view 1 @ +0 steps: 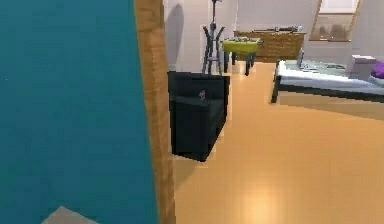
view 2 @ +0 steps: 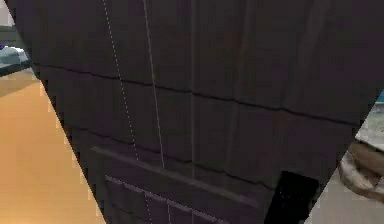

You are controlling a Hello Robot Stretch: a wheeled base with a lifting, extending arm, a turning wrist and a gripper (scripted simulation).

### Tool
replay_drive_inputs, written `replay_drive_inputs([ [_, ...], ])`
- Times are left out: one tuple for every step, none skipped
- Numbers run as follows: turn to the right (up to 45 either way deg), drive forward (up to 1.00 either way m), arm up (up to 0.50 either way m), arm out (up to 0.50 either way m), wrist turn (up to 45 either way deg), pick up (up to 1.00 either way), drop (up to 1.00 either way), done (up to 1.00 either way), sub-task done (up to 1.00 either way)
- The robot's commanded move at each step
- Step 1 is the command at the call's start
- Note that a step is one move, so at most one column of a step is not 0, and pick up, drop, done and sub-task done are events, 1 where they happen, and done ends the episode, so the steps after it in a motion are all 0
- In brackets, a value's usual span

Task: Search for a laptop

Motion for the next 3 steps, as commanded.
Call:
replay_drive_inputs([
  [24.0, 0.00, 0.00, 0.00, 0.0, 0.00, 0.00, 0.00, 0.00],
  [0.0, 1.00, 0.00, 0.00, 0.0, 0.00, 0.00, 0.00, 0.00],
  [0.0, 1.00, 0.00, 0.00, 0.0, 0.00, 0.00, 0.00, 0.00],
])
